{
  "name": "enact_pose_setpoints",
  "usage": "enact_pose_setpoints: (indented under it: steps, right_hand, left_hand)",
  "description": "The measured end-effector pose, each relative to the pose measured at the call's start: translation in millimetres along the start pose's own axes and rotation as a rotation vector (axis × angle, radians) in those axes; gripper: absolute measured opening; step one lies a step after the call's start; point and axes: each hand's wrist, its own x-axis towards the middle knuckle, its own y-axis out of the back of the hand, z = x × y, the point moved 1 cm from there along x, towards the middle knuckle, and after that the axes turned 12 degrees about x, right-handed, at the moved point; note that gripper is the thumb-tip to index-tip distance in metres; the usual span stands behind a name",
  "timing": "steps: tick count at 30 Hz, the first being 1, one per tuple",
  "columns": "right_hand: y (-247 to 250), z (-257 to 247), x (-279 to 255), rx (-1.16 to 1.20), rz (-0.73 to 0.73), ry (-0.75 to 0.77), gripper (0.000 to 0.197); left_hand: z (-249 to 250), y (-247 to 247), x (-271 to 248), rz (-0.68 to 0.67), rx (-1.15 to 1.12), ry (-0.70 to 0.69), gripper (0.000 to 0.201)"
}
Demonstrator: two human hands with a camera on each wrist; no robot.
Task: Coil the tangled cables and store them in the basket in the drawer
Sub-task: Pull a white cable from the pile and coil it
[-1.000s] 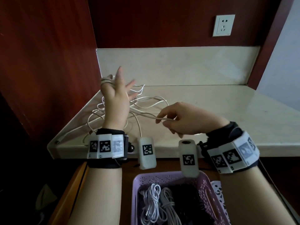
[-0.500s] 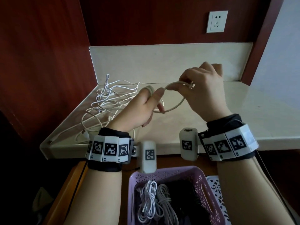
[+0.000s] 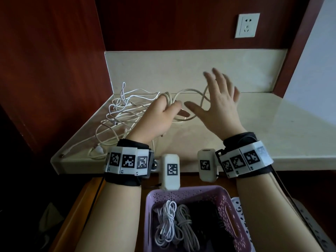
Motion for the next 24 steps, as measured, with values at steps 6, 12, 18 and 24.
enact_pose_setpoints:
  steps: [6, 12, 18, 24]
  right_hand:
    - [-14.5, -14.9, -1.9, 0.286, -0.102, -0.354, 0.087]
    - [-55.2, -52.5, 7.6, 0.54, -0.541, -0.311, 0.081]
    - [-82.1, -98.5, 39.1, 0.729, -0.66, -0.26, 0.05]
    - [-122.5, -107.8, 55.8, 0.554, -0.759, -0.406, 0.017]
  left_hand:
    - [9.1, 25.7, 3.4, 0.139, -0.242, 0.032, 0.017]
    - [19.9, 62.3, 1.0, 0.184, -0.214, -0.002, 0.019]
    - [24.2, 95.8, -15.2, 0.172, -0.357, 0.028, 0.022]
    - [34.9, 132.5, -24.9, 0.173, -0.487, -0.056, 0.023]
